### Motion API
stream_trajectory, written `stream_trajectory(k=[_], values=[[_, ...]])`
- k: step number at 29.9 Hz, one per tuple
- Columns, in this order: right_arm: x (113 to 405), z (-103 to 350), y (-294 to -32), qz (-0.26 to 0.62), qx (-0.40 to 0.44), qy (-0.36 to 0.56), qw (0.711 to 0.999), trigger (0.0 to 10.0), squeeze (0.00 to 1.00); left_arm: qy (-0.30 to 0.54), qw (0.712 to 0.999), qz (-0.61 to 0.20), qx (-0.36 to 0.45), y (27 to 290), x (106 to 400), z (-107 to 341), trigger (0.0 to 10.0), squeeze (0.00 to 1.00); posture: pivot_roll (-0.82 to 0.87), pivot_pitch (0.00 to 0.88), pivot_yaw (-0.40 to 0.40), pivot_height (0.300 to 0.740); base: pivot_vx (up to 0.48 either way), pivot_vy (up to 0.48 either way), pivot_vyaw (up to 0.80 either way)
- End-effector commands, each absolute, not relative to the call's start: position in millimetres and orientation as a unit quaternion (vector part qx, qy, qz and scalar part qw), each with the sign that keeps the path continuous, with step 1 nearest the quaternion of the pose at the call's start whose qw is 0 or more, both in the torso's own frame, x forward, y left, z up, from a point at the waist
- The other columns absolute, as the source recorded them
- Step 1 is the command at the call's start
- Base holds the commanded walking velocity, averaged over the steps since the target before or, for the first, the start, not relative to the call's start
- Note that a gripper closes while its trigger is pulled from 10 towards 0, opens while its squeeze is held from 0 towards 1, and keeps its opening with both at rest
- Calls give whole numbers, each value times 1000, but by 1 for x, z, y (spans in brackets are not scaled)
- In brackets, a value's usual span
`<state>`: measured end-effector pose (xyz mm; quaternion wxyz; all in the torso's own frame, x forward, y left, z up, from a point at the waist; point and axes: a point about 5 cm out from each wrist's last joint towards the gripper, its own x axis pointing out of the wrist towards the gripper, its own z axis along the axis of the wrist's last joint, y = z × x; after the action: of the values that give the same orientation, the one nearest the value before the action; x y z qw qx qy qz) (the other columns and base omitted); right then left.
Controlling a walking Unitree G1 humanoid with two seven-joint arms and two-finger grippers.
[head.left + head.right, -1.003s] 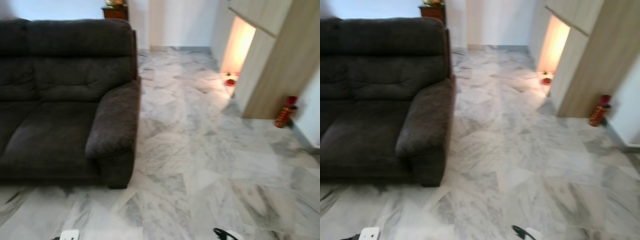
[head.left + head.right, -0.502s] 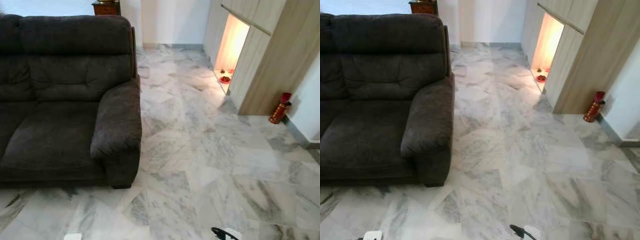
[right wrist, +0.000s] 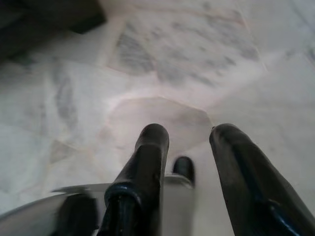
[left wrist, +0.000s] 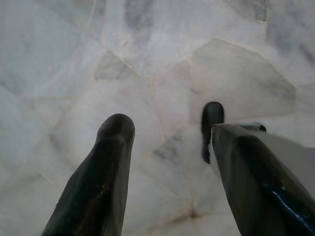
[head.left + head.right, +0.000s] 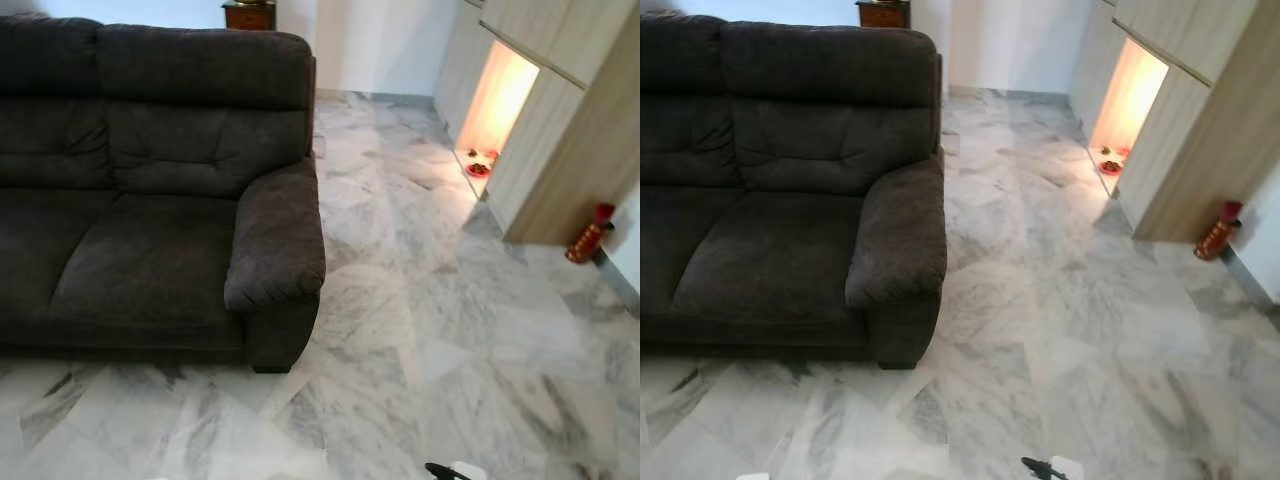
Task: Move the pillow to the sofa from floor
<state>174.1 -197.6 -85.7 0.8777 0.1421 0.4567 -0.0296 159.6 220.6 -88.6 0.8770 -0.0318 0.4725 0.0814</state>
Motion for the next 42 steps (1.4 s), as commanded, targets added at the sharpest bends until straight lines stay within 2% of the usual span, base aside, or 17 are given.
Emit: stream_trajectory(k=[1, 3, 5, 9, 12, 14, 21, 42], values=[[171, -87, -195, -26, 137, 461, 877, 10000, 0, 480, 872, 86, -36, 220, 153, -91, 10000, 0, 55, 38, -28, 740, 0, 480, 0], [171, -87, -195, -27, 135, 458, 878, 10000, 0, 479, 873, 86, -36, 221, 153, -91, 10000, 0, 56, 38, -26, 740, 0, 480, 0], [174, -86, -197, -15, 100, 453, 886, 10000, 0, 480, 873, 85, -36, 220, 153, -91, 10000, 0, 54, 37, -22, 740, 0, 480, 569], [187, -78, -202, 61, -95, 431, 895, 10000, 0, 480, 873, 82, -33, 220, 154, -91, 10000, 0, 50, 39, -17, 740, 0, 480, 294], [187, -77, -202, 56, -90, 427, 898, 10000, 0, 481, 873, 80, -32, 220, 154, -91, 10000, 0, 52, 39, -17, 740, 0, 480, 0], [197, -73, -199, 62, -100, 416, 902, 10000, 0, 480, 873, 80, -32, 220, 155, -91, 10000, 0, 54, 40, -16, 740, 0, 480, 0], [193, -76, -200, 23, -20, 434, 900, 10000, 0, 481, 873, 79, -30, 222, 155, -91, 10000, 0, 58, 44, -8, 740, 0, 480, 0], [194, -78, -177, 33, 10, 437, 899, 10000, 0, 482, 872, 82, -29, 225, 151, -91, 10000, 0, 84, 63, 4, 740, 0, 480, 0]])
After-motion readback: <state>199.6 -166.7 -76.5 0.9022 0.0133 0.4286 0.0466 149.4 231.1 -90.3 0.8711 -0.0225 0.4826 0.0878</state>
